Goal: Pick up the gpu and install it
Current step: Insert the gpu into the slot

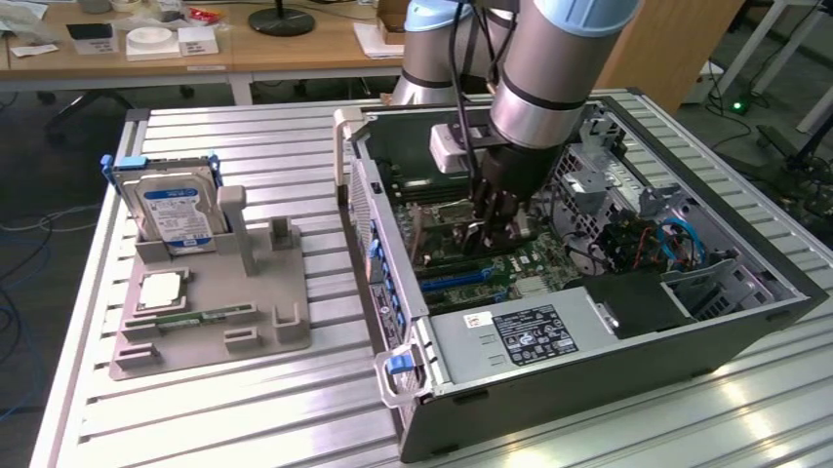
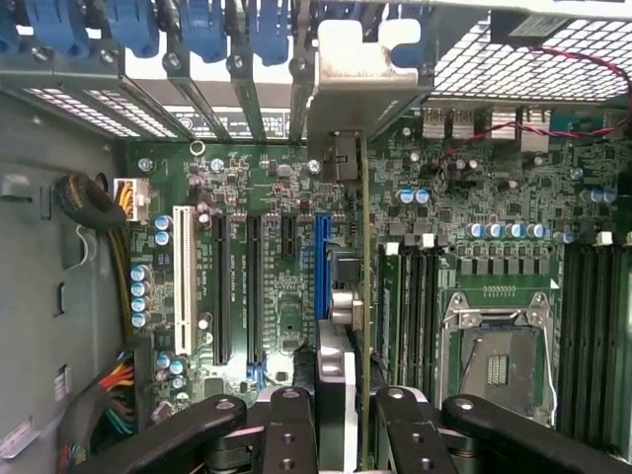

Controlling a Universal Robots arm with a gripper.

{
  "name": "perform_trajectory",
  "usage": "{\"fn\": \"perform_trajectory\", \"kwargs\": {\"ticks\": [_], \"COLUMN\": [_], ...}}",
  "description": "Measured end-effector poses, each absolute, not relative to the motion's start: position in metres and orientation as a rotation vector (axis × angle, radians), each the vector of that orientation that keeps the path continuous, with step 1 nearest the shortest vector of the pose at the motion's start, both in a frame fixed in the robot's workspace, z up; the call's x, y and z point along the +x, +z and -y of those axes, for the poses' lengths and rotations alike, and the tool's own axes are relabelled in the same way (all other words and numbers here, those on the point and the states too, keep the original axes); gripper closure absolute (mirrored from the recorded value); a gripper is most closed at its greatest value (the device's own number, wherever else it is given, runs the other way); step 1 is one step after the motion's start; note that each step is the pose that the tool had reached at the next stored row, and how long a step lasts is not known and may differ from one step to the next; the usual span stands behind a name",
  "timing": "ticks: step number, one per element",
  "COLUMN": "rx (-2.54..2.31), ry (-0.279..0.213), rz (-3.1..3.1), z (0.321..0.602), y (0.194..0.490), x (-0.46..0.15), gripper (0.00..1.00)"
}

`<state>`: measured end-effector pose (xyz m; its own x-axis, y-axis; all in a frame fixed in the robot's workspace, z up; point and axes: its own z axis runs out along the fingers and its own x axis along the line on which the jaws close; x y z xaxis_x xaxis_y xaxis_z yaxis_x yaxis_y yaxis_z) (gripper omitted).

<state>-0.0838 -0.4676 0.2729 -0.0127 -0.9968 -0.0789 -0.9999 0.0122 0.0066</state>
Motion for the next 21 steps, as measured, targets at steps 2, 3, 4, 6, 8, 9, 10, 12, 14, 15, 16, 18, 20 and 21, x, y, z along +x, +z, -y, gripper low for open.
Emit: {"fn": "perform_trajectory", "kwargs": {"ticks": [2,3,4,6,8,9,10,12,14,15,16,18,20,21], "rx": [-2.171,-2.171,-2.171,-2.171,-2.171,-2.171,-2.172,-2.173,-2.177,-2.178,-2.178,-2.178,-2.177,-2.177], "ry": [0.094,0.094,0.094,0.094,0.095,0.095,0.096,0.096,0.087,0.085,0.085,0.085,0.085,0.085], "rz": [-2.198,-2.198,-2.198,-2.198,-2.199,-2.199,-2.199,-2.200,-2.205,-2.206,-2.206,-2.205,-2.206,-2.205], "z": [0.468,0.468,0.468,0.467,0.467,0.467,0.468,0.468,0.468,0.468,0.468,0.468,0.468,0.468], "y": [0.270,0.269,0.267,0.264,0.261,0.261,0.260,0.259,0.258,0.258,0.258,0.258,0.258,0.258], "x": [-0.085,-0.085,-0.085,-0.085,-0.086,-0.086,-0.087,-0.087,-0.087,-0.087,-0.087,-0.087,-0.088,-0.088], "gripper": [0.72,0.72,0.72,0.72,0.72,0.72,0.72,0.72,0.72,0.72,0.72,0.72,0.72,0.72]}}
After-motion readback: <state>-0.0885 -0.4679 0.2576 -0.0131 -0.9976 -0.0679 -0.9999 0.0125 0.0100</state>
